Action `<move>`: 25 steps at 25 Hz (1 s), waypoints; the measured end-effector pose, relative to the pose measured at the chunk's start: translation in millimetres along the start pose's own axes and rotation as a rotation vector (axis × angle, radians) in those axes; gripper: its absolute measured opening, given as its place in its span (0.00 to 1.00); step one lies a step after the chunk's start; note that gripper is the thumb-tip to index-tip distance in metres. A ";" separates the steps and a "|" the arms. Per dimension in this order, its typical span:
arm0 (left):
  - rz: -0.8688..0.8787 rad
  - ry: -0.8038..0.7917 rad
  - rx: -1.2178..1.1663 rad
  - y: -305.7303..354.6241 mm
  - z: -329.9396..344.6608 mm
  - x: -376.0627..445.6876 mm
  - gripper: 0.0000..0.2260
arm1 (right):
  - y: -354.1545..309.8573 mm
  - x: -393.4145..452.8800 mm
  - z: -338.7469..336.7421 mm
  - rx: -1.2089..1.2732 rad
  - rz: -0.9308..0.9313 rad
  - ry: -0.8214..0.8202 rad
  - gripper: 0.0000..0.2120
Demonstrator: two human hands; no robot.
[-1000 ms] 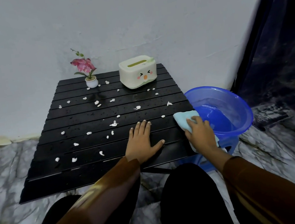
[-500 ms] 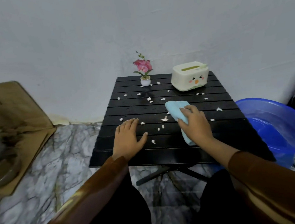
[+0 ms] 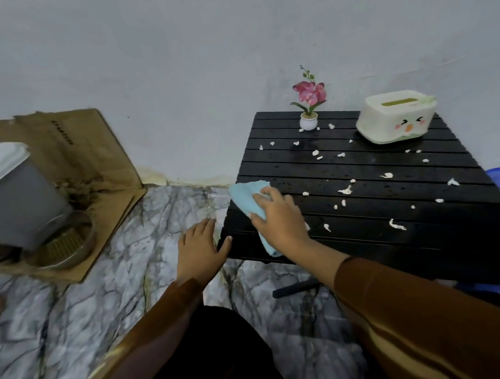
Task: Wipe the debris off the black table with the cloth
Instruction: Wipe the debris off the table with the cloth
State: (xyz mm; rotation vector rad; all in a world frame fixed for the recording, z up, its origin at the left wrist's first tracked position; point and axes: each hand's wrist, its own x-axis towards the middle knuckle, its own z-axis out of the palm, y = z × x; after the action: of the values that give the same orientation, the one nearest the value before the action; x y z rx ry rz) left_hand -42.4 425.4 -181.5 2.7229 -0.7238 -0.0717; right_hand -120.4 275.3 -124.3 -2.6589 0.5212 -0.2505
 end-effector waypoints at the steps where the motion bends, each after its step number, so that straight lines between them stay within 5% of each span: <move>1: 0.005 -0.013 -0.001 -2.4 3.0 -1.6 0.27 | -6.5 0.9 10.8 -0.029 -0.003 -0.023 0.22; 13: 0.082 -0.092 -0.035 14.2 23.1 12.3 0.27 | 22.0 4.9 46.4 -0.193 0.123 0.008 0.22; 25: 0.090 -0.091 -0.005 25.6 28.9 23.4 0.27 | 180.8 -26.5 -42.4 -0.243 0.644 0.226 0.17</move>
State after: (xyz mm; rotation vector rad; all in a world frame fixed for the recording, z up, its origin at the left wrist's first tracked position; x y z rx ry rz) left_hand -37.9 384.4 -199.9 2.6925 -0.8688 -0.1774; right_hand -213.2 117.9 -167.0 -2.5267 1.5173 -0.3028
